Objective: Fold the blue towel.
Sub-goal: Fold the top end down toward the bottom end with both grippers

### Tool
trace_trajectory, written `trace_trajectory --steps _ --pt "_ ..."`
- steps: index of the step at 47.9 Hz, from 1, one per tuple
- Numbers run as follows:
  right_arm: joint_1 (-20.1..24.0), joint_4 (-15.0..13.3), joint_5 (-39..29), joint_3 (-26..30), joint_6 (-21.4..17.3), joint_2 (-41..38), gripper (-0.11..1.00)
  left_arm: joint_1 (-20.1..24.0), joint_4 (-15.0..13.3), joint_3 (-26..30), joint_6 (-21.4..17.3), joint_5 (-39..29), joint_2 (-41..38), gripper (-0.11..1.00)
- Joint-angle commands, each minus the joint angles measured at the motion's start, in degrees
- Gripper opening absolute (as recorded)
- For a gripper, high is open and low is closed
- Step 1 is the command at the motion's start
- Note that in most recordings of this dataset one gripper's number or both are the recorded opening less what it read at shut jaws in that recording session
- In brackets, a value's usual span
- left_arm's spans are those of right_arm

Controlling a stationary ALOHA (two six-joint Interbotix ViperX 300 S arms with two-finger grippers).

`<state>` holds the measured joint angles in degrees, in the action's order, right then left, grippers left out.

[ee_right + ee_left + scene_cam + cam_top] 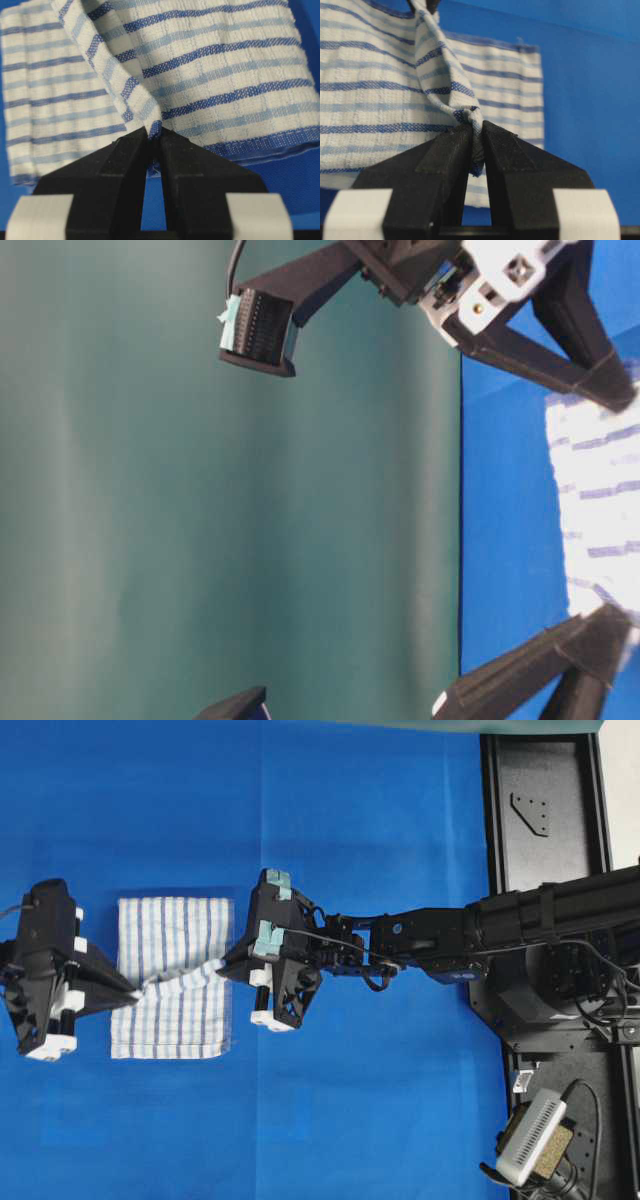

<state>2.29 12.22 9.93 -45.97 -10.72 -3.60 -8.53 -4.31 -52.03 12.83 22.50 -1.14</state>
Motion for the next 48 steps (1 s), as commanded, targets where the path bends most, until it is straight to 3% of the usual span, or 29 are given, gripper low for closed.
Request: trace_trajectory --steps 1,23,40,48 --pt "0.8 0.1 -0.3 0.7 -0.2 1.1 0.23 -1.1 0.0 1.0 0.1 0.5 0.5 0.07" --pt "2.5 0.2 -0.9 1.8 -0.4 0.3 0.23 -2.2 0.0 0.6 0.1 -0.2 0.4 0.07" --pt "4.3 2.4 -1.1 1.8 -0.4 -0.7 0.23 -3.8 0.0 0.8 -0.3 -0.4 -0.3 0.07" --pt "4.3 2.4 -1.1 1.8 -0.4 -1.1 0.28 -3.8 0.0 1.1 -0.5 -0.4 -0.9 0.07"
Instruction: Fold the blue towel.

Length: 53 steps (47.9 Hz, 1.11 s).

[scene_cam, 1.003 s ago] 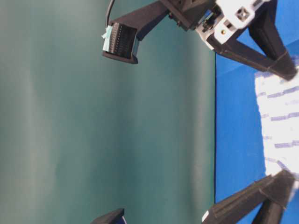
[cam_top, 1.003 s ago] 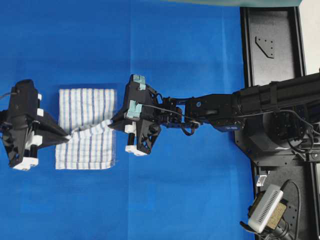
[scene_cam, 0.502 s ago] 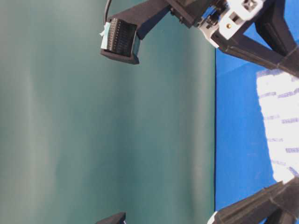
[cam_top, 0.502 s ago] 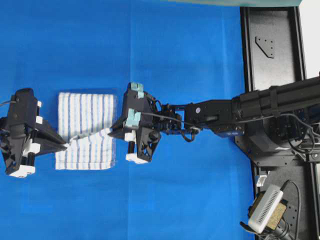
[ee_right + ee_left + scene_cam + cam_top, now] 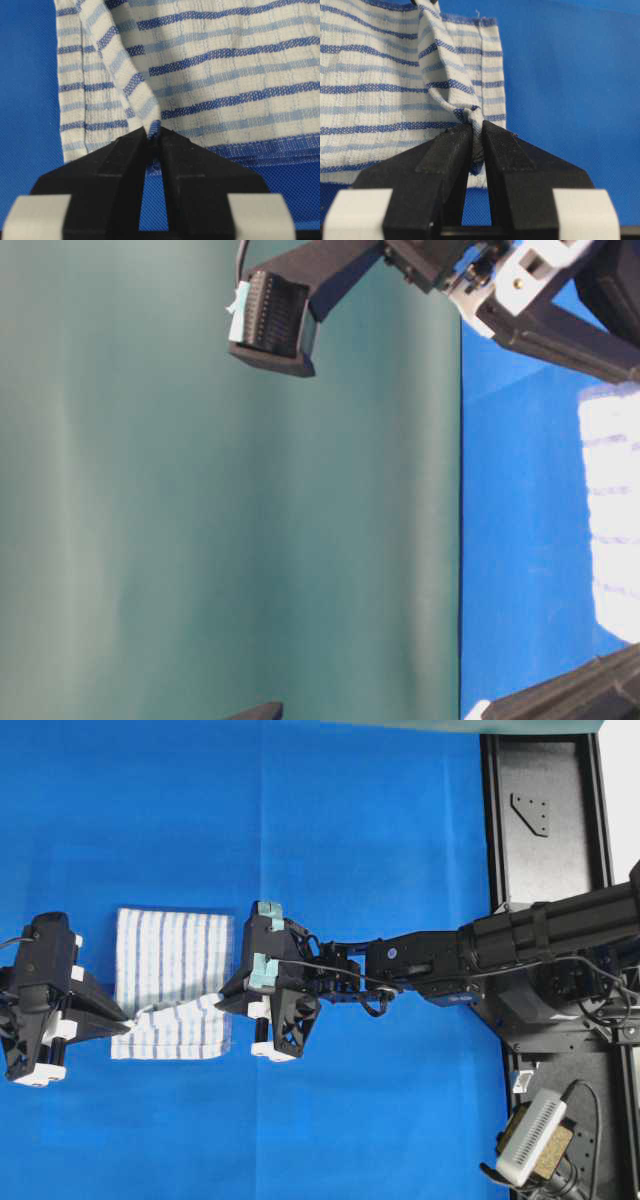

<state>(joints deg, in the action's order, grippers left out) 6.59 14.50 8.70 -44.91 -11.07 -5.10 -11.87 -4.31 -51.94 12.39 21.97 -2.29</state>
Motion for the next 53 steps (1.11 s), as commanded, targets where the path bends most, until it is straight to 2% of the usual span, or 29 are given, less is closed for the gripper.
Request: trace_trajectory --steps 1,7,9,13,16,18,21,23,35,41,53 --pt "0.0 0.1 0.1 0.8 0.0 0.3 0.3 -0.4 0.0 1.1 -0.1 0.2 0.2 0.07" --pt "0.3 0.2 -0.2 1.0 0.0 -0.1 0.48 -0.4 0.0 1.1 0.4 0.2 -0.6 0.08" --pt "0.4 0.3 -0.2 1.0 0.0 -0.1 0.59 -0.4 0.0 1.1 0.4 0.2 -0.4 0.1" --pt "0.8 0.3 -0.2 1.1 0.0 0.0 0.8 -0.4 0.0 1.2 0.4 0.2 -0.3 0.28" --pt "1.0 0.3 -0.2 1.1 0.0 0.3 0.91 -0.4 0.0 1.1 0.4 0.2 0.2 0.46" --pt "0.9 0.2 -0.2 1.1 0.2 0.7 0.94 -0.4 0.0 1.1 0.0 0.1 0.8 0.59" --pt "1.0 0.1 -0.4 0.8 0.7 2.3 0.93 -0.5 0.0 0.8 -0.4 -0.4 2.0 0.78" --pt "1.0 -0.2 -0.7 0.7 1.1 3.4 0.91 -0.4 0.0 0.6 -0.5 -1.4 3.5 0.84" --pt "0.6 -3.5 -5.1 -0.1 4.1 12.5 0.9 -0.3 0.1 -1.0 -0.7 -9.1 13.9 0.73" --pt "-0.5 -4.8 -8.3 -1.1 5.8 17.7 0.9 -0.2 0.3 -2.4 -0.8 -11.5 19.8 0.72" --pt "-2.9 -7.6 -10.3 -6.8 6.8 29.3 0.9 0.0 0.3 -9.8 -3.9 -11.9 34.7 0.72"
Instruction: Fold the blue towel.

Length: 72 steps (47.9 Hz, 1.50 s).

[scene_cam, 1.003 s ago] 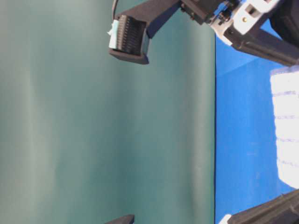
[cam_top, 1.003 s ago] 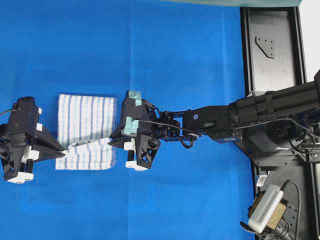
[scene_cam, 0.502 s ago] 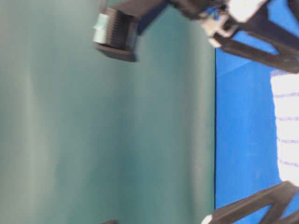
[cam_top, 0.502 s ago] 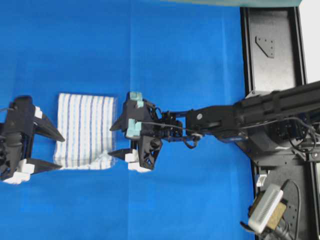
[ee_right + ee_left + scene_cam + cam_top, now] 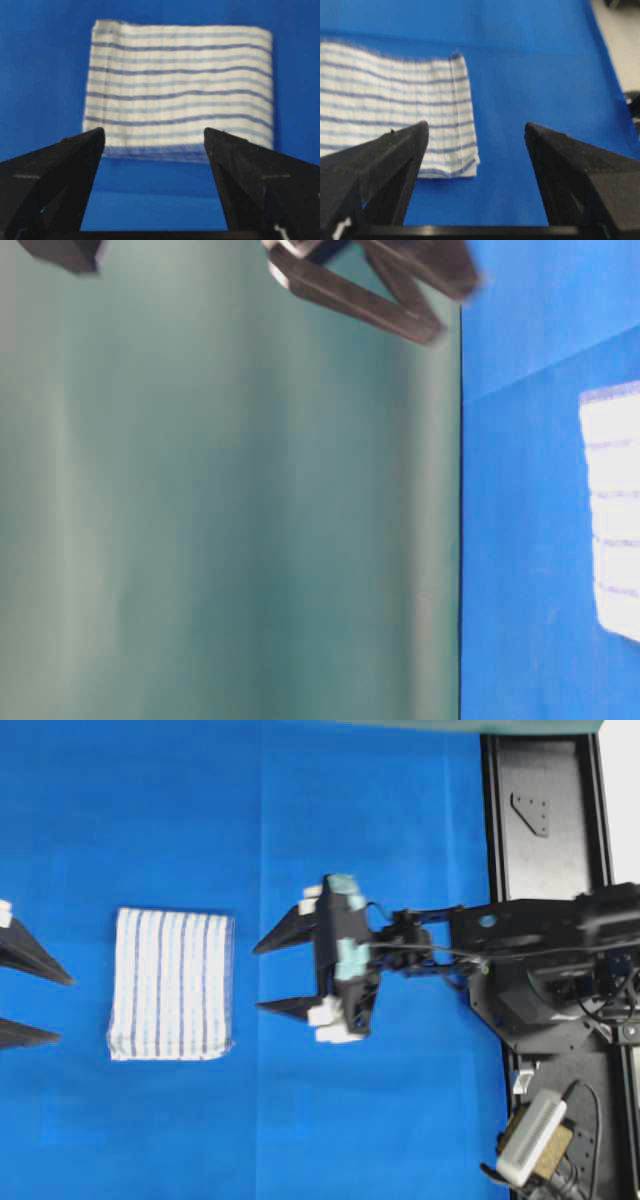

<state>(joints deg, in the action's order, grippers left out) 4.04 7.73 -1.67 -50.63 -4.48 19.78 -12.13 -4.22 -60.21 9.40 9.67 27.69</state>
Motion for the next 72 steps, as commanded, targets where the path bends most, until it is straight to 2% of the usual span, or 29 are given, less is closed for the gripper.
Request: trace_trajectory --steps 1,10,21,34,45,54,72 --pt "-0.5 -1.1 0.1 -1.7 0.2 5.4 0.9 0.4 0.2 -2.1 -1.2 0.5 6.1 0.72" --pt "-1.2 -1.7 -0.4 -6.8 0.2 15.4 0.9 0.8 0.2 -7.1 -3.9 -0.2 17.5 0.72" --pt "-2.0 -3.3 -1.6 -13.6 0.2 27.1 0.9 2.2 0.2 -11.3 -9.8 -3.3 27.0 0.72" --pt "-2.6 -3.7 -1.1 -21.6 0.3 38.0 0.9 3.6 0.2 -15.7 -10.8 -5.5 34.9 0.72" --pt "-4.7 -3.0 1.4 -26.1 -0.1 39.7 0.9 6.6 0.2 -20.3 -10.7 -5.5 39.1 0.7" --pt "-4.9 -2.8 3.6 -27.5 -0.1 38.8 0.9 7.2 0.2 -23.2 -10.6 -5.0 41.3 0.7" --pt "-5.0 -2.5 5.7 -28.5 -0.2 37.4 0.9 7.2 0.2 -24.2 -10.5 -3.7 42.1 0.7"
